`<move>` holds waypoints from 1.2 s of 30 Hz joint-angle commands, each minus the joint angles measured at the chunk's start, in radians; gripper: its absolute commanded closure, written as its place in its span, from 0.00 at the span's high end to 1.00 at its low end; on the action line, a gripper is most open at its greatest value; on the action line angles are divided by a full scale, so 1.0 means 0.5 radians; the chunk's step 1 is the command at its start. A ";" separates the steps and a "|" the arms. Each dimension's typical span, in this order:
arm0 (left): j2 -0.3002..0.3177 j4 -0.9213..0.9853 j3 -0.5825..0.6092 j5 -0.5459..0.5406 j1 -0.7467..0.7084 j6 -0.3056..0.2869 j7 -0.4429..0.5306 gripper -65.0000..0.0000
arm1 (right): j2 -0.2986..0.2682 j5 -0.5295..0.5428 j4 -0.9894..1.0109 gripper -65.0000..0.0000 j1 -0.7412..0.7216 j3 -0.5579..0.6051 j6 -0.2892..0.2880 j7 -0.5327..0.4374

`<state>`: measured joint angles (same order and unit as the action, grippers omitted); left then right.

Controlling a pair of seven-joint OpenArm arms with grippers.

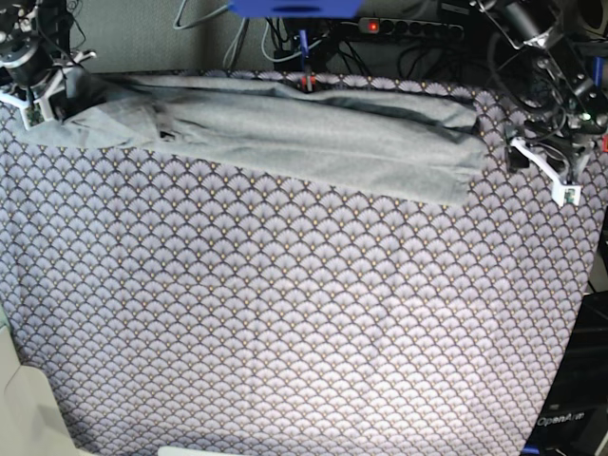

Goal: Fold the T-shirt properly
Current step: 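Hold the strip end with the right gripper, left gripper at other end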

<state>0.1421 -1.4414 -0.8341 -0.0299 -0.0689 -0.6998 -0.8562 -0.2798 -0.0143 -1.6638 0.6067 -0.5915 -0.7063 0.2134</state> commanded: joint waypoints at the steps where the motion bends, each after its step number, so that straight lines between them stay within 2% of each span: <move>1: 0.036 -0.031 -0.003 -0.021 0.023 0.003 0.029 0.73 | -0.022 0.018 -0.010 0.00 0.016 -0.018 0.016 -0.033; 8: 0.033 -0.031 -0.003 -0.021 0.023 0.003 0.029 0.73 | -0.025 -0.007 0.030 0.00 0.006 -0.025 0.016 -0.014; 11: 0.033 -0.031 -0.003 -0.021 0.026 0.003 0.029 0.73 | -0.013 -0.139 0.030 0.07 0.000 -0.031 0.016 -0.014; 15: 0.033 -0.031 -0.003 -0.021 0.026 0.003 0.029 0.74 | 0.067 -0.261 0.027 0.13 -0.024 -0.086 0.016 -0.029; 22: 0.033 -0.031 -0.003 -0.031 0.026 0.003 0.029 0.74 | 0.175 -0.553 0.046 0.12 -0.169 -0.101 0.016 -0.011; 27: 0.033 -0.031 -0.003 -0.031 0.026 0.003 0.029 0.74 | 0.196 -0.559 0.043 0.14 -0.184 -0.101 0.016 -0.017; 33: 0.036 -0.031 -0.003 -0.031 0.026 0.003 0.032 0.74 | 0.202 -0.559 0.036 0.24 -0.184 -0.101 0.016 -0.029; 36: 0.036 -0.031 -0.003 -0.034 0.026 0.003 0.032 0.74 | 0.202 -0.559 0.036 0.23 -0.184 -0.101 0.016 -0.029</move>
<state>0.1440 -1.4414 -0.8341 -0.0338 -0.0685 -0.6998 -0.8566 -0.1703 -0.3000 -1.6306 0.5106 -0.6350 -0.7055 0.2131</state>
